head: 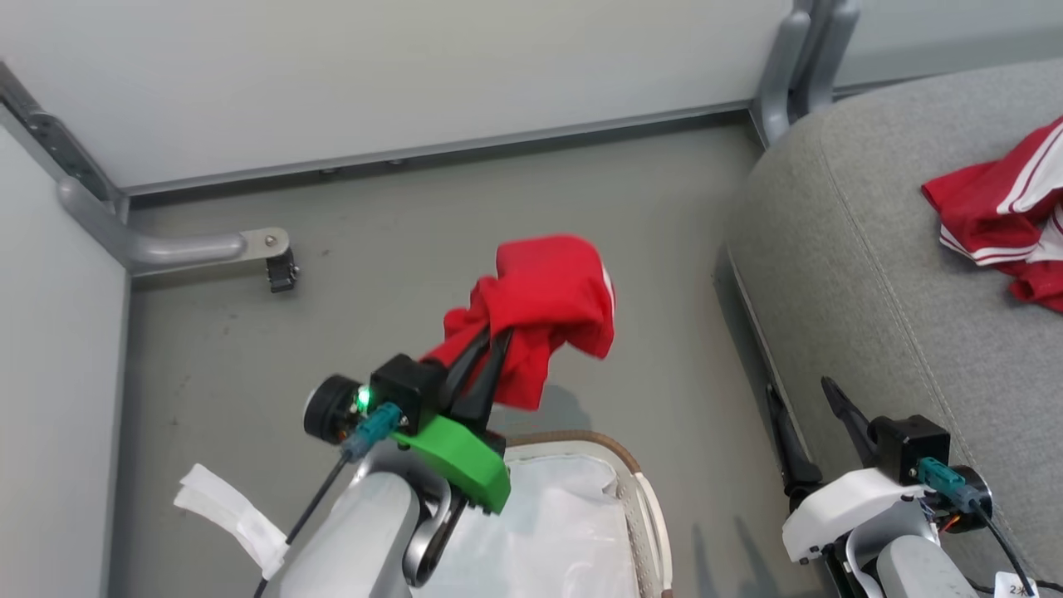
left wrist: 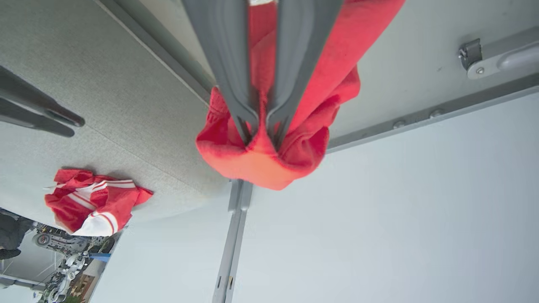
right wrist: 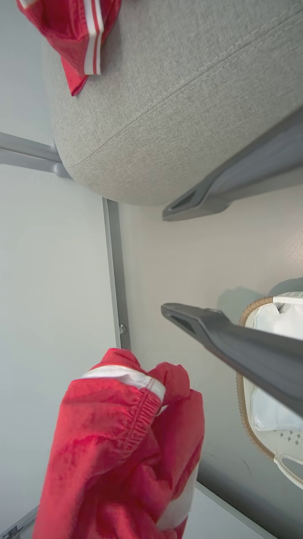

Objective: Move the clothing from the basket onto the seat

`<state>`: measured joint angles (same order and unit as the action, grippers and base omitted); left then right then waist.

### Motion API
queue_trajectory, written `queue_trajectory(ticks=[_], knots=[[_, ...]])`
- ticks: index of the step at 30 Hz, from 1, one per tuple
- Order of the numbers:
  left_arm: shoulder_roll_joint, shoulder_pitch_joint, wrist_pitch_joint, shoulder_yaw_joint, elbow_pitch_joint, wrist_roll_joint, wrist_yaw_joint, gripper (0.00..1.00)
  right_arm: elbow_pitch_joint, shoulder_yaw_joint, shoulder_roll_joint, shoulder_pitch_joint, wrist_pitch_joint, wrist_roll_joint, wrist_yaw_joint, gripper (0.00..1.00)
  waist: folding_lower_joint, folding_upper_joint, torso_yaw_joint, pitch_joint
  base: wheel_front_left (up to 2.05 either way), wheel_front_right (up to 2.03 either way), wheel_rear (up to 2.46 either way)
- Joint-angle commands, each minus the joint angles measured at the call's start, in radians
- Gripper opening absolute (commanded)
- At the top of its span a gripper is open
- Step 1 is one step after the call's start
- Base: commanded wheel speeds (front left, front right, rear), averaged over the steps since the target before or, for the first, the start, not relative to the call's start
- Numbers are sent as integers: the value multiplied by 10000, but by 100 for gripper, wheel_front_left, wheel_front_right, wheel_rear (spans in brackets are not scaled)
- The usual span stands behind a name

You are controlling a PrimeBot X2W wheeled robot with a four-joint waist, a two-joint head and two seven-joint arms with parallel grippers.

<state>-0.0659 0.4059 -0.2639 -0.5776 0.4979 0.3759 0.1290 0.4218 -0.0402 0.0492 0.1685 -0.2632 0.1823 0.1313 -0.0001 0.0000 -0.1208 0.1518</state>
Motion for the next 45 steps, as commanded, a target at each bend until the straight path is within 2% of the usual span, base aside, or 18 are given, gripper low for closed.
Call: queue_trajectory(ticks=[1,7,11,21,28,35,41,42,43,44,45], knots=[[-31,136,-5,176,-359,-70,27,0,23,-10,42,-167,-20,5,-10,100,1,0,310,-365,0,0,0],[35,410,-3,775,-2068,-311,28,0,8,-299,41,-237,-20,-50,-10,100,1,0,361,-542,0,0,0],[70,497,-3,795,-2655,-394,28,0,-229,-959,150,-135,-20,-254,-10,100,1,0,383,-580,0,0,0],[122,228,-3,645,-2870,-368,28,0,-1248,-3977,944,1522,-20,-897,-10,100,1,0,436,-488,0,0,0],[139,106,-4,398,-2857,-196,28,0,-1498,-4706,1058,2913,-20,-1435,-10,100,1,0,680,-560,0,0,0],[141,131,-4,-243,-2922,32,28,0,-875,-4936,782,3847,-20,-2036,-10,100,1,0,959,-467,0,0,0],[141,351,-4,-914,-3014,287,28,0,168,-5514,445,4374,-20,-1881,-10,100,1,0,1175,-313,0,0,0],[142,387,-4,-1006,-3002,303,28,0,302,-5588,381,4424,-20,-1782,-10,95,1,0,1213,-292,0,0,0],[142,411,-4,-1076,-3002,338,28,0,352,-5613,343,4469,-20,-1712,-10,56,1,0,1247,-275,0,0,0],[143,429,-4,-1154,-2990,379,28,0,401,-5646,313,4525,-20,-1632,-10,38,1,0,1281,-256,0,0,0],[143,434,-4,-1203,-2975,373,28,0,437,-5662,295,4545,-20,-1552,-10,9,1,0,1306,-245,0,0,0]])
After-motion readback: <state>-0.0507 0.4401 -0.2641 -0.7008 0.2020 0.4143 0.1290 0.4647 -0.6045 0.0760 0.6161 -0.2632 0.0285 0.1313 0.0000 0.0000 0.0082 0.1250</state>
